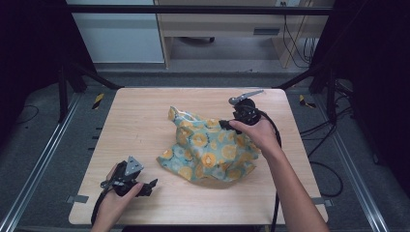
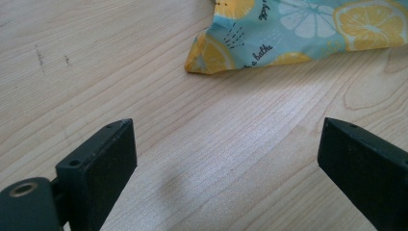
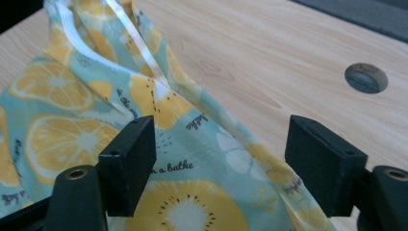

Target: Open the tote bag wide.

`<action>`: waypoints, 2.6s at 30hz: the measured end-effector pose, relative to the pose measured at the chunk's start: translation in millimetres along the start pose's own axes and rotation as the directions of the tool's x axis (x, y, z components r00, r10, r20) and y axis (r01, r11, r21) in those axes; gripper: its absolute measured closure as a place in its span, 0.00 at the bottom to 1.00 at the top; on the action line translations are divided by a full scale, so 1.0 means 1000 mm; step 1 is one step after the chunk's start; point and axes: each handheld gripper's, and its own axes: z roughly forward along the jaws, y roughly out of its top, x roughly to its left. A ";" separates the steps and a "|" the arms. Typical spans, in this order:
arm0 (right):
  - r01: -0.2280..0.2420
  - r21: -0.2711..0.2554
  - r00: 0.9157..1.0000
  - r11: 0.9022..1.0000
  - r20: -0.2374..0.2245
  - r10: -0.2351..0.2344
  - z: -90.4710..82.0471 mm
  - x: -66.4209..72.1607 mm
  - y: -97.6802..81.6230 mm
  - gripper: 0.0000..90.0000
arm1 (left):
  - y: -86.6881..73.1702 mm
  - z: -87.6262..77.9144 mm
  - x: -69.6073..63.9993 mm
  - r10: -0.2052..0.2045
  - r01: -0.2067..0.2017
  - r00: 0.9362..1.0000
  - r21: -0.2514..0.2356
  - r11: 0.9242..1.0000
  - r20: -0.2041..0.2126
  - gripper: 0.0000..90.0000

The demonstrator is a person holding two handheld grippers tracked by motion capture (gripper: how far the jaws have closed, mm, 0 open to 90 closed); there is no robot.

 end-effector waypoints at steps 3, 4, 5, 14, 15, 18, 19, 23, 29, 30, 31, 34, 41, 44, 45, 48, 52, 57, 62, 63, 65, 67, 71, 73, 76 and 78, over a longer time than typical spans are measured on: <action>0.006 0.016 1.000 1.000 -0.002 -0.006 0.003 -0.001 -0.002 0.28 | 0.000 0.000 -0.001 -0.001 0.001 1.000 -0.003 1.000 -0.002 0.07; 0.003 0.028 1.000 1.000 0.002 -0.003 0.005 -0.002 -0.003 0.28 | 0.000 0.000 -0.001 0.004 -0.004 1.000 0.000 1.000 -0.002 0.07; 0.003 0.032 1.000 0.999 -0.010 -0.002 0.006 -0.003 -0.004 0.28 | 0.000 0.000 -0.001 0.004 -0.004 1.000 0.000 1.000 -0.002 0.07; 0.043 0.056 0.997 0.998 -0.073 -0.039 0.009 -0.003 -0.013 0.79 | 0.000 -0.001 0.000 0.002 -0.002 1.000 -0.001 1.000 -0.005 0.07; 0.043 0.056 0.997 0.998 -0.073 -0.039 0.009 -0.003 -0.013 0.79 | 0.000 -0.001 0.000 0.002 -0.002 1.000 -0.001 1.000 -0.005 0.07; 0.054 0.045 0.996 0.998 -0.073 -0.050 0.008 -0.002 -0.015 0.94 | 0.000 0.000 -0.001 0.004 -0.004 1.000 0.001 1.000 -0.005 0.07; 0.062 0.029 0.995 0.998 -0.076 -0.060 0.007 -0.001 -0.016 1.00 | 0.000 -0.001 -0.001 0.003 -0.003 1.000 -0.003 1.000 -0.006 0.07; 0.060 0.007 0.995 0.998 -0.078 -0.059 0.004 0.000 -0.016 1.00 | 0.000 -0.001 -0.001 -0.004 0.004 1.000 -0.007 1.000 -0.010 0.07; 0.052 -0.035 0.994 0.998 -0.093 -0.055 -0.007 0.004 -0.014 1.00 | 0.000 -0.001 0.000 -0.005 0.005 1.000 -0.004 1.000 -0.012 0.07; 0.056 -0.045 0.993 0.997 -0.099 -0.060 -0.010 0.004 -0.014 1.00 | 0.000 -0.001 0.000 -0.010 0.010 1.000 -0.010 1.000 -0.014 0.07; 0.066 -0.059 0.991 0.996 -0.114 -0.073 -0.017 0.009 -0.015 1.00 | 0.000 -0.002 0.000 -0.011 0.011 1.000 -0.012 1.000 -0.013 0.07; 0.082 -0.078 0.987 0.994 -0.129 -0.092 -0.027 0.016 -0.017 1.00 | 0.000 -0.003 0.001 -0.015 0.015 1.000 -0.023 1.000 -0.015 0.07; 0.115 -0.142 0.975 0.983 -0.172 -0.138 -0.055 0.034 -0.029 1.00 | 0.001 -0.007 0.003 -0.020 0.019 1.000 -0.039 0.999 -0.021 0.07; 0.133 -0.171 0.967 0.976 -0.193 -0.166 -0.064 0.046 -0.039 1.00 | 0.001 -0.009 0.004 -0.029 0.027 0.999 -0.055 0.998 -0.023 0.08; 0.139 -0.179 0.965 0.974 -0.197 -0.174 -0.066 0.049 -0.042 1.00 | 0.001 -0.009 0.004 -0.029 0.027 0.999 -0.055 0.998 -0.023 0.08; 0.150 -0.197 0.958 0.969 -0.215 -0.192 -0.072 0.059 -0.052 1.00 | 0.002 -0.010 0.004 -0.032 0.030 0.999 -0.066 0.997 -0.025 0.08; 0.152 -0.211 0.950 0.965 -0.238 -0.202 -0.076 0.068 -0.065 1.00 | 0.002 -0.011 0.004 -0.029 0.027 0.999 -0.076 0.997 -0.027 0.08; 0.166 -0.209 0.940 0.964 -0.262 -0.219 -0.078 0.081 -0.084 1.00 | 0.002 -0.012 0.004 -0.031 0.029 0.999 -0.077 0.997 -0.027 0.08; 0.182 -0.193 0.934 0.964 -0.273 -0.231 -0.077 0.089 -0.102 1.00 | 0.004 -0.014 0.004 -0.039 0.037 0.999 -0.093 0.995 -0.020 0.08; 0.182 -0.193 0.934 0.964 -0.273 -0.231 -0.077 0.089 -0.102 1.00 | 0.004 -0.014 0.004 -0.039 0.037 0.999 -0.093 0.995 -0.020 0.08; 0.177 -0.187 0.933 0.966 -0.280 -0.226 -0.074 0.091 -0.110 1.00 | 0.006 -0.015 0.003 -0.039 0.038 0.999 -0.100 0.994 -0.010 0.09; 0.175 -0.179 0.933 0.968 -0.285 -0.221 -0.071 0.091 -0.116 1.00 | 0.012 -0.019 0.002 -0.039 0.038 0.999 -0.130 0.991 -0.007 0.09; 0.171 -0.169 0.932 0.971 -0.292 -0.215 -0.063 0.094 -0.124 1.00 | 0.029 -0.024 -0.003 -0.029 0.032 0.999 -0.167 0.985 0.022 0.09; 0.182 -0.163 0.930 0.970 -0.292 -0.223 -0.059 0.097 -0.127 1.00 | 0.047 -0.025 -0.007 -0.004 0.008 1.000 -0.179 0.984 0.027 0.09; 0.183 -0.162 0.928 0.970 -0.296 -0.225 -0.057 0.099 -0.129 1.00 | 0.061 -0.025 -0.009 0.003 0.005 0.999 -0.194 0.981 0.038 0.09; 0.191 -0.155 0.926 0.969 -0.299 -0.230 -0.055 0.101 -0.131 1.00 | 0.082 -0.022 -0.011 0.012 -0.003 0.999 -0.208 0.978 0.041 0.08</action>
